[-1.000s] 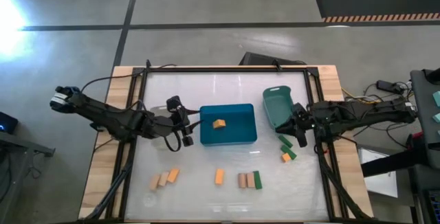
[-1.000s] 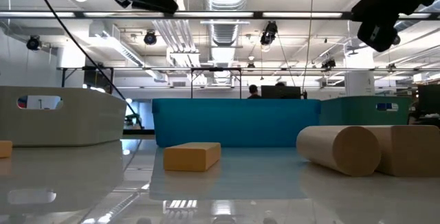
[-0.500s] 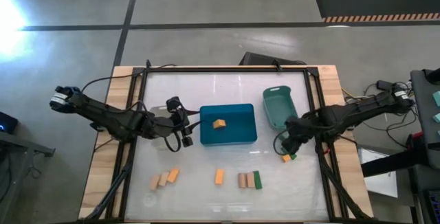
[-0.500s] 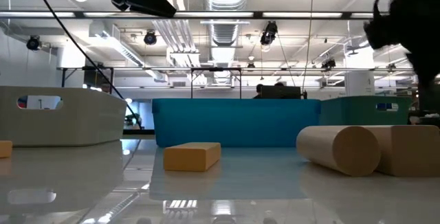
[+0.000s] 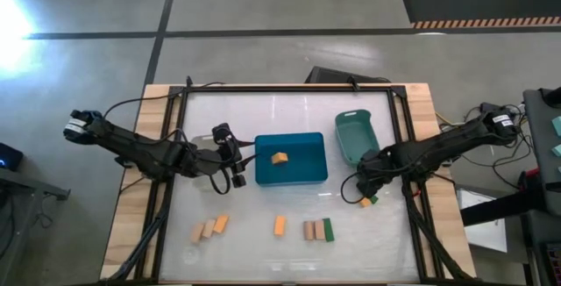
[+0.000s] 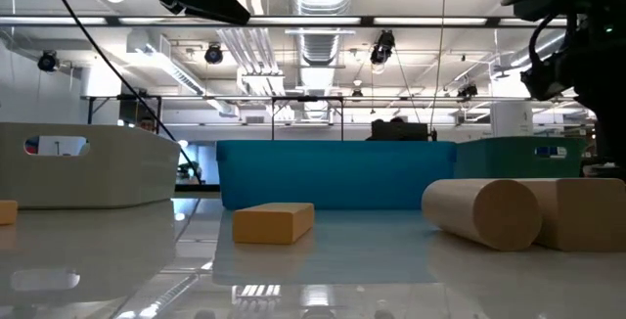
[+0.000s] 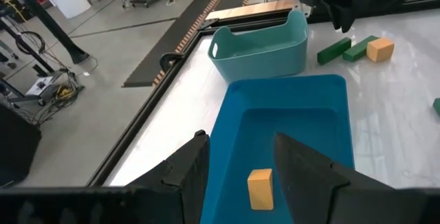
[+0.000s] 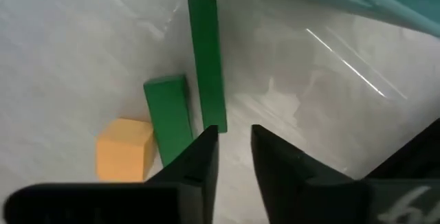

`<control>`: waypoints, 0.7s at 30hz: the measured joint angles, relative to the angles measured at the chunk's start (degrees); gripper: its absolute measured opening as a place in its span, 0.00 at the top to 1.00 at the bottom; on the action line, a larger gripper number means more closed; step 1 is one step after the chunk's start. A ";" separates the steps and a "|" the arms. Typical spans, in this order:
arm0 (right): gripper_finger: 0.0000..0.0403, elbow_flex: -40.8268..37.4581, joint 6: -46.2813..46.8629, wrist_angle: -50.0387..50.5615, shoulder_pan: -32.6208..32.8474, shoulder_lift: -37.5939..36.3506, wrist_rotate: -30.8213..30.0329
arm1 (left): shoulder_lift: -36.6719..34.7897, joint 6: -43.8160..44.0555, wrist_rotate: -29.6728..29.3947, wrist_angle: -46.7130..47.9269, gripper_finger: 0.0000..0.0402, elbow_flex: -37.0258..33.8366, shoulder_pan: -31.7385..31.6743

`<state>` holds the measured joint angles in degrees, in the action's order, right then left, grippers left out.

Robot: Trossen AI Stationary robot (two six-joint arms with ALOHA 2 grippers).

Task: Sort & place blocks by color
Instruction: Put the green block into the teal bin

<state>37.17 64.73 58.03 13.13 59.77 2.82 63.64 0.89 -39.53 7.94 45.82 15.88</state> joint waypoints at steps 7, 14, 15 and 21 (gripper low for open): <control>0.59 0.02 0.29 -1.74 0.00 2.26 -3.09 | 0.04 0.11 0.02 0.00 0.64 -0.08 0.00; 0.52 0.02 1.21 -4.18 0.00 4.75 -4.99 | 0.07 0.18 0.02 -0.06 0.64 -0.21 0.02; 0.52 0.02 1.20 -4.67 0.00 5.23 -5.01 | 0.07 0.20 0.02 -0.04 0.64 -0.21 0.02; 0.52 0.02 1.22 -6.64 0.00 8.01 -5.98 | 0.07 0.21 0.02 -0.06 0.64 -0.21 0.04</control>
<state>37.19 65.95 51.39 13.13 67.79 -3.16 63.70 1.10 -39.51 7.88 45.60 15.92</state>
